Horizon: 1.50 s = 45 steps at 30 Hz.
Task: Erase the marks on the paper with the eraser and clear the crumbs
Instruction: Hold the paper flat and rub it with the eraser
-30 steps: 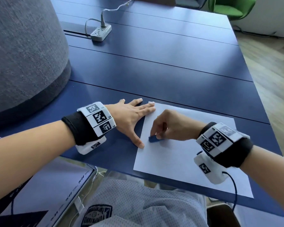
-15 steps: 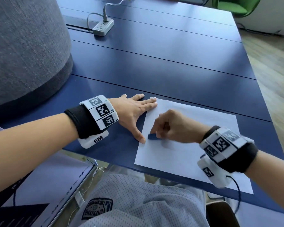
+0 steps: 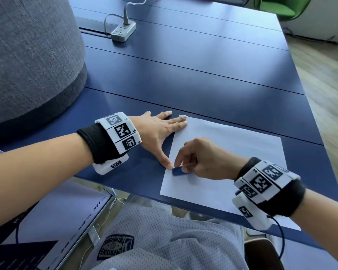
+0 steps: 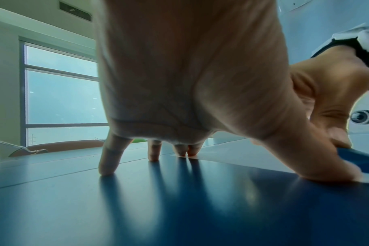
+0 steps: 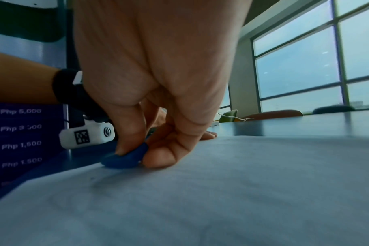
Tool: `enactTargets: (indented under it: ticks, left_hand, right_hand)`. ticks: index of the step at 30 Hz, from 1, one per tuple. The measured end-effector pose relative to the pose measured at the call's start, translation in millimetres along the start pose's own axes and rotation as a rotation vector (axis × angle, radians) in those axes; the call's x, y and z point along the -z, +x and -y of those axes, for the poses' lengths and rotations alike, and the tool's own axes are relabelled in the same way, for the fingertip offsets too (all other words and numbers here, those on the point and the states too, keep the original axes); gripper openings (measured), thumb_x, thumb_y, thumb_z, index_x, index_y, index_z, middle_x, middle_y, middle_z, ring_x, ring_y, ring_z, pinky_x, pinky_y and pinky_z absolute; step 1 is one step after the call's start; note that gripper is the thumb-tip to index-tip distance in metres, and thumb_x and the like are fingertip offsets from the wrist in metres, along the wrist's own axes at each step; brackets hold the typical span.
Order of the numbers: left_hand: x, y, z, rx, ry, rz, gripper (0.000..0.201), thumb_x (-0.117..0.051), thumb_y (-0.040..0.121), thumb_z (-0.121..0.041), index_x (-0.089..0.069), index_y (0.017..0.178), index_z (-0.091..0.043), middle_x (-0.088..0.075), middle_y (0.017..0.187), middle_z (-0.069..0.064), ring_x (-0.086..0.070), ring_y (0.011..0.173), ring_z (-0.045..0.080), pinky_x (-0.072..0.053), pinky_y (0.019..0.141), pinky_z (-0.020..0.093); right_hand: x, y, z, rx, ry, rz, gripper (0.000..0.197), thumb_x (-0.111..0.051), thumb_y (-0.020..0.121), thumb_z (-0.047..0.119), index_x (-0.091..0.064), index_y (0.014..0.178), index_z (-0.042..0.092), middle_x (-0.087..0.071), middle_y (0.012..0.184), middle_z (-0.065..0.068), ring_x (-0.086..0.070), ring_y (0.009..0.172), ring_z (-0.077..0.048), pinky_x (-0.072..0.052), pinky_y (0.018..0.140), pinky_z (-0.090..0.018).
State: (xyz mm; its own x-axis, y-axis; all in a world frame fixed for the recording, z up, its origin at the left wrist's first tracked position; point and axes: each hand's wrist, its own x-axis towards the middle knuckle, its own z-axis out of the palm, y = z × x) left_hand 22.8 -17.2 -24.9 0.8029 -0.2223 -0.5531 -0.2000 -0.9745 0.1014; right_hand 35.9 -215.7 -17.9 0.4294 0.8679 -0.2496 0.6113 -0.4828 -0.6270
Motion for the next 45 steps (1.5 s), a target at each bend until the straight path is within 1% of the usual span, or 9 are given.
enactTargets:
  ticks: [9, 13, 17, 21, 26, 31, 36, 42, 45]
  left_hand:
    - [0, 0, -2, 0.004, -0.006, 0.009, 0.139, -0.064, 0.051, -0.089, 0.017, 0.152, -0.038, 0.025, 0.155, -0.027, 0.020, 0.148, 0.014, -0.003, 0.116, 0.062]
    - [0, -3, -3, -0.004, -0.025, 0.016, 0.138, -0.065, 0.054, -0.086, 0.018, 0.153, -0.036, 0.026, 0.156, -0.025, 0.021, 0.147, 0.015, -0.001, 0.115, 0.064]
    - [2, -3, -4, -0.008, -0.026, 0.014, 0.138, -0.067, 0.055, -0.084, 0.017, 0.153, -0.034, 0.026, 0.156, -0.024, 0.021, 0.147, 0.016, -0.001, 0.114, 0.066]
    - [2, -6, -5, -0.009, -0.039, 0.014, 0.138, -0.069, 0.057, -0.082, 0.016, 0.154, -0.033, 0.025, 0.157, -0.023, 0.021, 0.148, 0.018, -0.001, 0.114, 0.067]
    - [3, -6, -6, -0.012, -0.041, 0.017, 0.137, -0.069, 0.057, -0.082, 0.017, 0.153, -0.033, 0.026, 0.156, -0.023, 0.022, 0.147, 0.017, -0.001, 0.114, 0.066]
    - [1, -6, -4, -0.017, -0.044, 0.012, 0.138, -0.069, 0.057, -0.081, 0.017, 0.153, -0.033, 0.026, 0.156, -0.023, 0.023, 0.147, 0.017, -0.001, 0.114, 0.066]
    - [-1, -4, -1, -0.019, -0.040, -0.016, 0.138, -0.068, 0.056, -0.083, 0.016, 0.153, -0.034, 0.024, 0.156, -0.025, 0.022, 0.147, 0.014, -0.001, 0.115, 0.064]
    - [-2, -2, 0, -0.022, -0.026, -0.011, 0.139, -0.066, 0.055, -0.085, 0.017, 0.153, -0.034, 0.026, 0.156, -0.024, 0.022, 0.147, 0.015, -0.002, 0.115, 0.064]
    - [-2, -2, 0, -0.026, -0.020, -0.011, 0.138, -0.065, 0.056, -0.085, 0.018, 0.153, -0.034, 0.026, 0.156, -0.023, 0.022, 0.147, 0.015, -0.002, 0.115, 0.063]
  right_hand:
    - [-7, -8, 4, 0.023, -0.017, -0.002, 0.024, -0.065, 0.077, -0.001, -0.076, 0.088, 0.017, -0.064, 0.077, -0.002, -0.057, 0.065, -0.010, -0.043, 0.059, -0.013]
    - [-11, -20, 9, 0.022, -0.009, 0.109, 0.023, -0.066, 0.078, 0.001, -0.076, 0.089, 0.018, -0.061, 0.078, 0.002, -0.056, 0.065, -0.006, -0.044, 0.062, -0.014]
    - [-7, -17, 0, -0.055, 0.015, -0.101, 0.022, -0.065, 0.077, 0.002, -0.075, 0.087, 0.018, -0.056, 0.071, 0.008, -0.051, 0.060, -0.003, -0.039, 0.060, -0.012]
    - [-7, -24, 7, -0.037, 0.031, 0.086, 0.022, -0.065, 0.076, 0.000, -0.076, 0.087, 0.017, -0.063, 0.076, 0.003, -0.054, 0.063, -0.004, -0.044, 0.061, -0.012]
    - [3, -8, -10, -0.162, 0.098, -0.171, 0.018, -0.065, 0.078, 0.002, -0.075, 0.084, 0.017, -0.067, 0.073, -0.005, -0.055, 0.059, -0.008, -0.049, 0.061, -0.023]
    - [8, -5, -7, -0.132, 0.033, 0.005, 0.023, -0.065, 0.076, 0.000, -0.075, 0.083, 0.020, -0.062, 0.064, 0.007, -0.053, 0.055, -0.001, -0.044, 0.056, -0.015]
    - [39, 24, -37, -0.306, 0.083, -0.310, 0.016, -0.067, 0.080, 0.007, -0.073, 0.080, 0.021, -0.067, 0.068, 0.002, -0.058, 0.057, -0.004, -0.042, 0.054, -0.013]
    - [34, 20, -33, -0.253, 0.083, -0.161, 0.017, -0.066, 0.081, 0.006, -0.074, 0.083, 0.021, -0.066, 0.068, 0.004, -0.057, 0.058, -0.005, -0.043, 0.055, -0.012]
    - [50, 28, -49, -0.336, 0.084, -0.338, 0.013, -0.068, 0.082, 0.012, -0.074, 0.090, 0.021, -0.068, 0.075, -0.002, -0.058, 0.063, -0.007, -0.041, 0.055, -0.013]
